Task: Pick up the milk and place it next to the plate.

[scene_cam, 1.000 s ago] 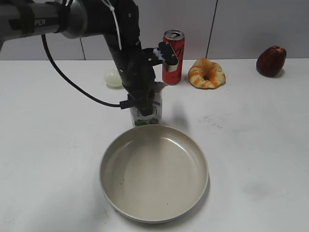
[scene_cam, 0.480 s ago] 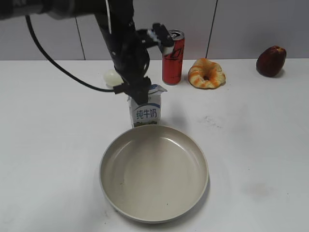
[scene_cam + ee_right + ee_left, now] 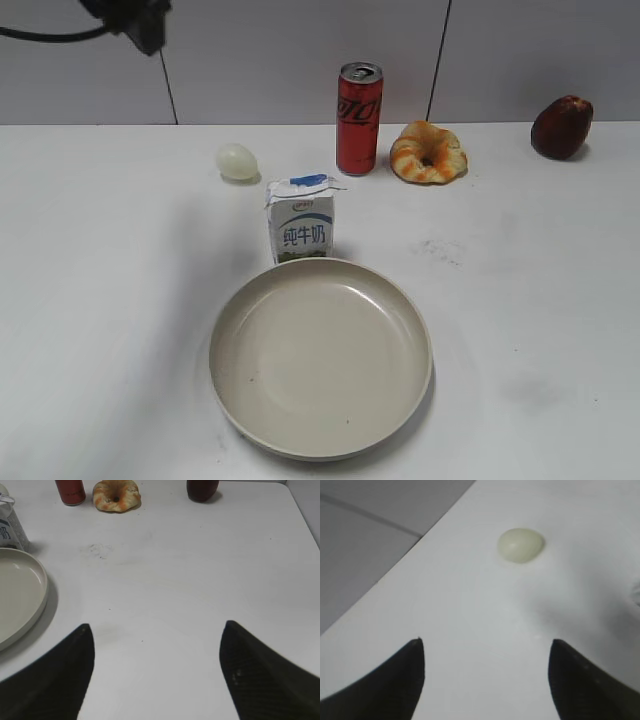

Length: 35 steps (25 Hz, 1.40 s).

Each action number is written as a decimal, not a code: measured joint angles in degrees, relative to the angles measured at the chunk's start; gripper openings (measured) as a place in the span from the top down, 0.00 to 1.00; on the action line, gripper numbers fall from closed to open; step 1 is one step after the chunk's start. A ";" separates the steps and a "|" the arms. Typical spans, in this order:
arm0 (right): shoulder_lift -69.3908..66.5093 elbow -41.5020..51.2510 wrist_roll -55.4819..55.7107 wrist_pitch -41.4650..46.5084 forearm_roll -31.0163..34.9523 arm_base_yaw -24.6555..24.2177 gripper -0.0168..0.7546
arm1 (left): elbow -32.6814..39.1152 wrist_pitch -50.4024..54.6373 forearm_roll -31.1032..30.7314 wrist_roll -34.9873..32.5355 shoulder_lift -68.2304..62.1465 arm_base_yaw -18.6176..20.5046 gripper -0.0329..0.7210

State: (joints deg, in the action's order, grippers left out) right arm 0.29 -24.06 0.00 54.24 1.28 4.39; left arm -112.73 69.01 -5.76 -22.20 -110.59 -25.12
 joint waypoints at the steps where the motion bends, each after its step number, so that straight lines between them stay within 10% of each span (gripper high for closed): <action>1: 0.00 0.00 0.00 0.00 0.00 0.00 0.22 | 0.00 0.32 -0.16 3.31 0.64 2.02 0.18; 8: 0.00 0.00 0.00 0.00 0.00 0.00 0.22 | 7.04 0.63 5.76 13.37 6.64 15.07 0.18; 17: 0.00 0.00 0.00 0.00 0.00 0.00 0.22 | 34.38 0.64 3.78 13.70 28.94 23.45 0.18; 35: 0.01 0.00 0.00 0.00 0.00 0.00 0.22 | 75.80 -1.75 5.76 13.70 75.11 24.50 0.18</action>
State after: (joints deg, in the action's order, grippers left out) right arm 0.31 -24.06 0.00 54.24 1.28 4.39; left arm -36.93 67.26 0.00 -8.50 -35.48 -0.61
